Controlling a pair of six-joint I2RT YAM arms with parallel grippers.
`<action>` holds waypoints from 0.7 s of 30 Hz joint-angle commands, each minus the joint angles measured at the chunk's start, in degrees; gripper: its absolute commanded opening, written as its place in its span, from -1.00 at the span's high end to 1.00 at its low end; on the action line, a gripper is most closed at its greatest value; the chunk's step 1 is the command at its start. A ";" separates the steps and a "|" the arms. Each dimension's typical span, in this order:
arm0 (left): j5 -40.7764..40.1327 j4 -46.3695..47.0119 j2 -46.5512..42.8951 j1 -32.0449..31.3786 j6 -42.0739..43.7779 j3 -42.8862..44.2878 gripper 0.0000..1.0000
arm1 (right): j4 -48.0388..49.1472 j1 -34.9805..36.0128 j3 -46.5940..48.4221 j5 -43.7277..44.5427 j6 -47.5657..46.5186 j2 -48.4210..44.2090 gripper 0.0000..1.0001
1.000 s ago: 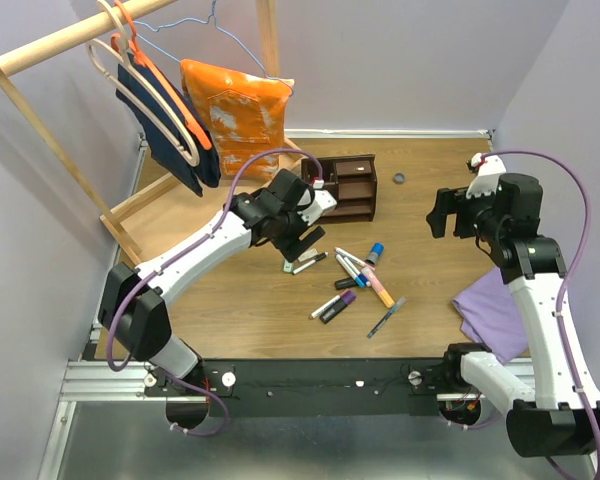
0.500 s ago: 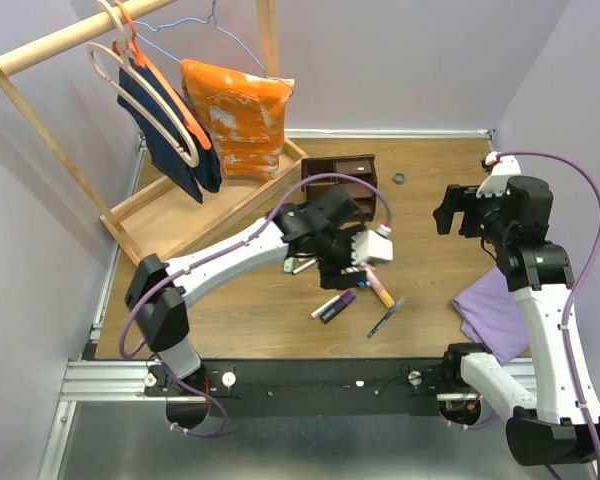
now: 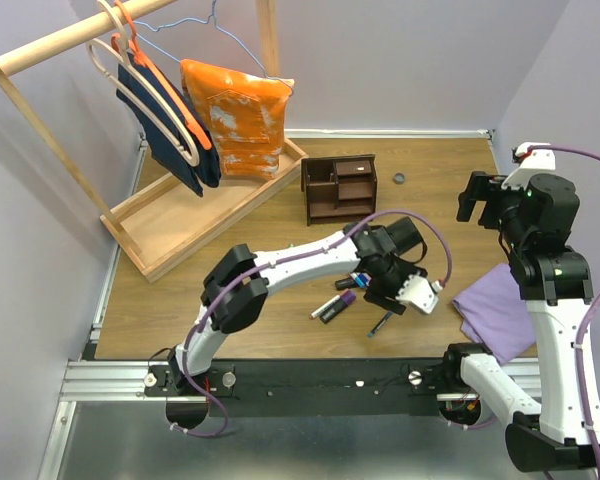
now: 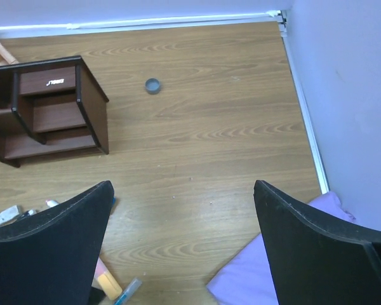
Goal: Sort the stationery into containers
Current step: Pick up the pen from the center of the board.
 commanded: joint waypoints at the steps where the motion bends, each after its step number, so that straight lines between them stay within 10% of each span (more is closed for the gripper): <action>1: -0.38 -1.91 3.16 -2.61 6.40 2.32 -0.42 | -1.39 0.06 0.43 2.79 0.81 -1.40 -0.99; 21: -3.11 -9.37 14.85 -0.50 12.03 12.94 -0.12 | 0.46 0.06 -2.03 -1.08 3.62 -2.45 -1.00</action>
